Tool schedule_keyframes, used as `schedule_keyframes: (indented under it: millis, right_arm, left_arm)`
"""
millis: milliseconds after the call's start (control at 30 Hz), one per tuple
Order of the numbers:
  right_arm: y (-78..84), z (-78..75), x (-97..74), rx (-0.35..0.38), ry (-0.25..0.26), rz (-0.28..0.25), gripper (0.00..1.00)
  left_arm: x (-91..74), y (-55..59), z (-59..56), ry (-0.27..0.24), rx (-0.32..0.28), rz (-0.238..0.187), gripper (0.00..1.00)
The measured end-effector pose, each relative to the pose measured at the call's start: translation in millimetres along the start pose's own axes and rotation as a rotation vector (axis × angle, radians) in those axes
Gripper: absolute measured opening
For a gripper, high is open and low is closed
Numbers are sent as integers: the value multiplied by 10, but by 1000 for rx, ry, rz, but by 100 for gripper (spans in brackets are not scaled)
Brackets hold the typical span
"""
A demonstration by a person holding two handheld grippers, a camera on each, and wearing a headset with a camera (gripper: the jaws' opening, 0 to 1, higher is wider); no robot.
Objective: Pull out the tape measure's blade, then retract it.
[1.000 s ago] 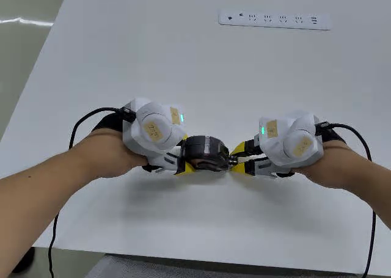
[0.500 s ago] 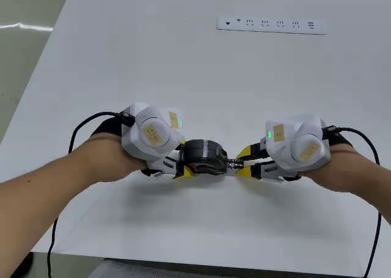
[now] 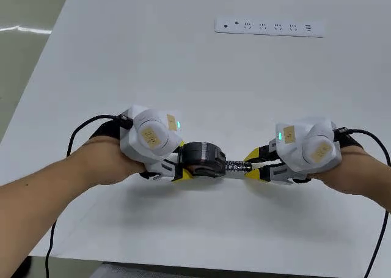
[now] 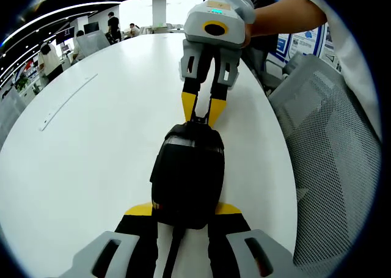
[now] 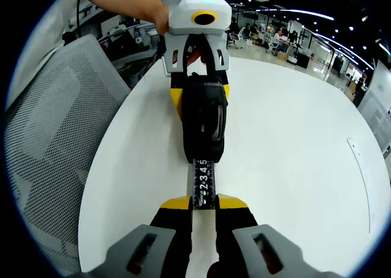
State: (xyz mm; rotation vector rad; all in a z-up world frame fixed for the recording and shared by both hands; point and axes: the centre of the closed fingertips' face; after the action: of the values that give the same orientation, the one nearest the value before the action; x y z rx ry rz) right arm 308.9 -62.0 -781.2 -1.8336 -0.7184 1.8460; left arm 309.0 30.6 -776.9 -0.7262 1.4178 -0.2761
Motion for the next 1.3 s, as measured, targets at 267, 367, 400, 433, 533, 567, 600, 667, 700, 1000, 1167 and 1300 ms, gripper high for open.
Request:
schedule_keyframes:
  millis: [267,367,400,433,533,567,600,667,700,1000,1167,1300]
  right_arm:
    - [94,8,-94,6,6,12,8]
    - [135,0,-129,11,10,16,8]
    - [145,0,-137,12,11,17,8]
    - [160,-1,-149,14,12,19,8]
    - [192,3,-174,17,15,25,8]
    - [202,2,-182,17,16,26,8]
    - [215,2,-192,18,17,28,9]
    - [239,-7,-209,17,20,32,9]
    - [254,-9,-221,18,20,35,9]
    - [328,-11,-294,23,27,48,9]
    - [366,-12,-350,27,33,56,9]
    - [409,-22,-407,30,38,61,9]
  left_arm:
    - [-4,3,-1,3,3,2,28]
    - [-3,3,-3,3,1,2,28]
    - [-3,3,-3,3,0,2,28]
    - [-2,1,-4,3,-1,2,28]
    - [-2,0,-4,2,-3,0,28]
    - [-2,0,-4,2,-3,0,28]
    - [-2,1,-4,2,-4,-1,28]
    - [0,1,-3,2,-4,-1,28]
    - [0,2,-2,2,-4,-1,28]
    - [-3,3,2,2,-8,-1,28]
    - [-3,-3,2,0,-9,-2,28]
    - [-1,-6,9,1,-9,-2,28]
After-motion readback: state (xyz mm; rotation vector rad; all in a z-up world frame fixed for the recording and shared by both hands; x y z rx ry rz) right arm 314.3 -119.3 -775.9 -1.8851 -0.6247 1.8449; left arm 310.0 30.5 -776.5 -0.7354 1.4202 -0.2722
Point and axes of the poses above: the centre of the closed fingertips' face, and the gripper's own axes: x roughly forward along the fingers, z roughly to its left, y roughly out of its underside, and after that the axes turned 1 degree about -y, right-handed
